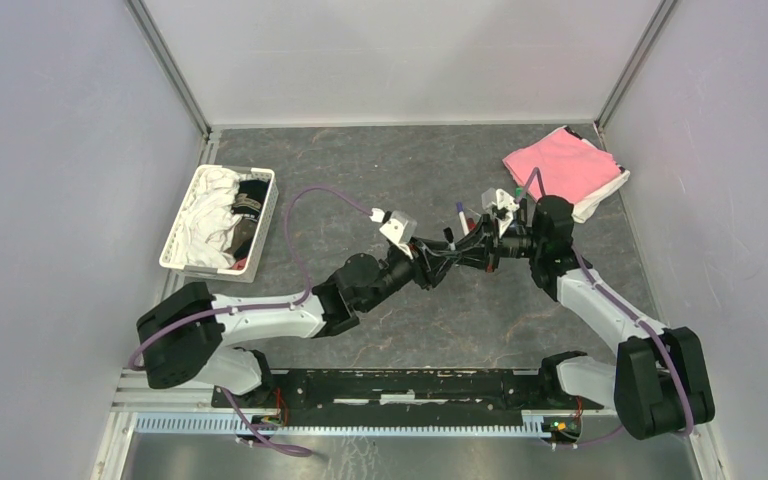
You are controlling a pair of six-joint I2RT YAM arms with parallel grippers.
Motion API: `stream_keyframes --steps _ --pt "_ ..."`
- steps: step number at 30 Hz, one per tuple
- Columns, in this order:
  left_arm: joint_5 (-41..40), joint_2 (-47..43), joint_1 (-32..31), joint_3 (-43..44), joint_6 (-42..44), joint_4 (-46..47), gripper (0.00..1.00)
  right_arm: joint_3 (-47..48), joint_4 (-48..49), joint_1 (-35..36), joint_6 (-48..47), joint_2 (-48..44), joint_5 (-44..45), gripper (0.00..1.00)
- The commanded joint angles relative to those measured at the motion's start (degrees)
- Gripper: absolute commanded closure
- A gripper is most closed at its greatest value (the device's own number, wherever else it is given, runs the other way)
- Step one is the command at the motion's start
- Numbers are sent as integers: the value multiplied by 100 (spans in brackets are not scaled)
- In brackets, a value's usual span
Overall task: Insert the pens into the pen caps
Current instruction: Press the pen cap onto the pen, then place the pen at the center of the board.
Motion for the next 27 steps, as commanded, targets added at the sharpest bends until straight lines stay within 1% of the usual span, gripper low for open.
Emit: stream_keyframes --steps 1,4,6,8,11,12,15,17,19,22,24,27 --pt "214 -281 -120 -40 -134 -442 47 341 274 -14 -253 -94 356 100" --pt "325 -465 -108 2 25 -560 40 350 84 -26 -552 -88 399 100" --pt "387 -652 -113 -60 158 -711 32 343 -6 -46 -644 -89 428 100" --pt "342 -912 -112 -233 267 -839 31 333 -11 -120 -677 -97 454 100" --pt "45 -1380 -110 -565 345 -998 30 340 -165 -288 -822 -112 603 100" --pt "-84 -1520 -109 -662 355 -1045 28 342 -237 -348 -910 -127 721 99" --pt "-452 -1827 -95 -858 361 -1072 15 354 -623 -529 -1266 -137 1334 89" --pt "-673 -1862 -81 -891 372 -1077 7 380 -881 -653 -1585 -76 1796 86" --pt "-765 -1783 -43 -852 408 -1089 7 407 -1075 -778 -1809 26 2192 85" --pt "-819 -1592 40 -814 401 -1046 6 542 -1424 -966 -2062 329 2802 85" --pt "-875 -1447 116 -828 320 -949 6 673 -1703 -1081 -2209 623 3190 84" --pt "-867 -1275 301 -910 121 -789 5 1028 -2179 -1147 -2177 1259 3931 84"
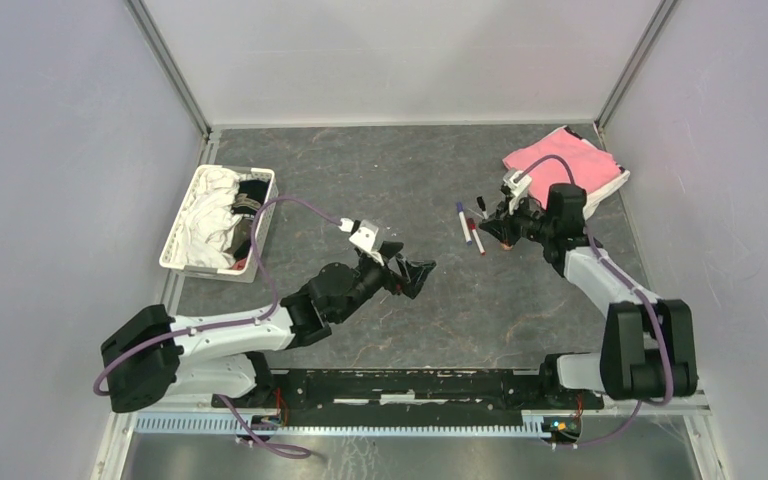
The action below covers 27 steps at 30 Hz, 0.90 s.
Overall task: Insert the pens into the pen caps
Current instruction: Place the pen at the center of the board.
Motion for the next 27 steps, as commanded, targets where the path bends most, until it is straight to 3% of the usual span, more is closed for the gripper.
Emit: stream_keyframes --steps 1,6,17,27 --pt "-202 239 293 -88 -91 348 5 696 -964 -128 -276 884 1308 84" --pt "-154 196 566 -258 -400 314 4 964 -1234 -165 47 1630 1621 84" --pt "-66 -116 813 -375 -570 -72 0 1171 -1351 -169 475 2284 1927 68" --pt "211 -489 921 -198 -674 -240 0 1235 -1540 -239 -117 1328 1417 62"
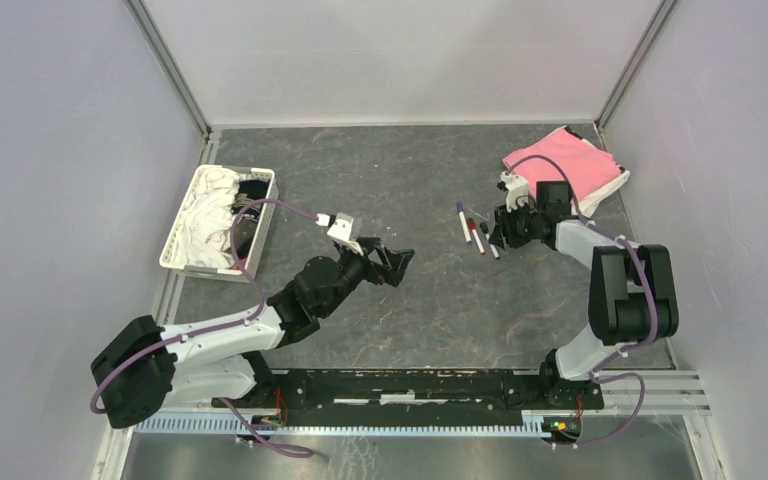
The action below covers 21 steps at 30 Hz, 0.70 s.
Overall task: Insert the pens into the pen caps
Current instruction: Place the pen at the center of the board.
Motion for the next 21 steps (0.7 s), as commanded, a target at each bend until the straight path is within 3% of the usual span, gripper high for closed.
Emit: stream_keyframes --steps 1,5,8,9,11,13,17,21 --pt "282 -335 172 260 -270 -118 0 213 -111 -52 -578 -917 -542 61" --pt "928 -567 819 516 -447 -299 0 183 -197 -365 -1083 -1801 -721 54" --pt "1417 -743 1565 876 -639 -675 0 167 -101 -525 -1343 -2560 -405 42" --pt "1559 -788 1835 1027 -712 -854 0 150 7 -559 -1377 -2867 -245 32" --pt "1870 -824 2424 1490 -903 -1301 0 65 371 -644 -1124 -3346 265 2" --pt "2415 -766 3095 1957 -1033 -1791 0 174 507 -753 -863 -3653 631 2" --pt "3331 -433 4257 2959 -1127 -2931 0 1498 -603 -985 -751 -3496 -48 2" --pt "3717 -149 4732 3971 -685 -4064 0 2664 -1188 -994 -473 -3480 -271 2"
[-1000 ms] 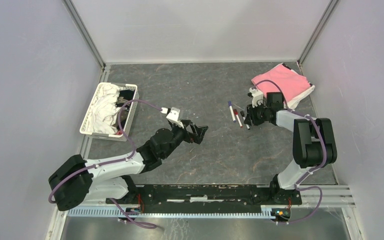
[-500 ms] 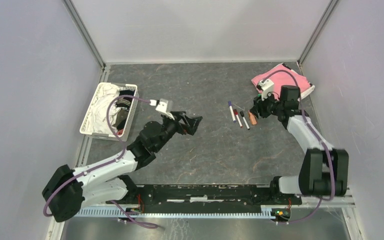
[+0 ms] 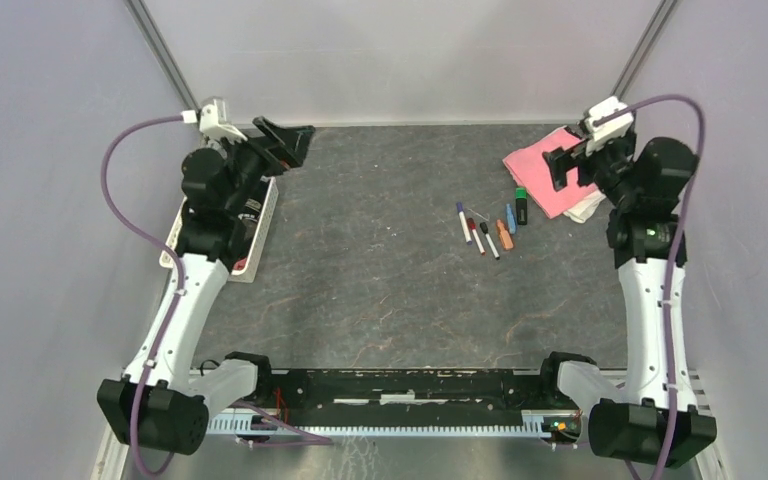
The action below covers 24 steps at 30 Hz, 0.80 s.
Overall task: Insert the pens into the pen caps
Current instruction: Place the pen at the center of the board, then reset both arms
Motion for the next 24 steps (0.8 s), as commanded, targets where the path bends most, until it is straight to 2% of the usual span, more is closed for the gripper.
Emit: stream_keyframes --steps 1,5,9,15,24 --pt "808 235 280 1043 335 -1680 0 1387 -718 -15 435 18 -246 2" --pt "719 20 281 1550 703 -2133 0 2320 -1377 -19 50 75 -831 2" --pt "685 -297 281 1772 882 -2315 0 2454 -1382 -20 397 68 -1223 2" --pt "692 -580 281 2009 1036 -2510 0 2368 -1138 -25 1424 -46 -645 2" --pt "788 -601 281 1947 1078 -2561 0 2393 -1293 -26 1322 -132 -743 2"
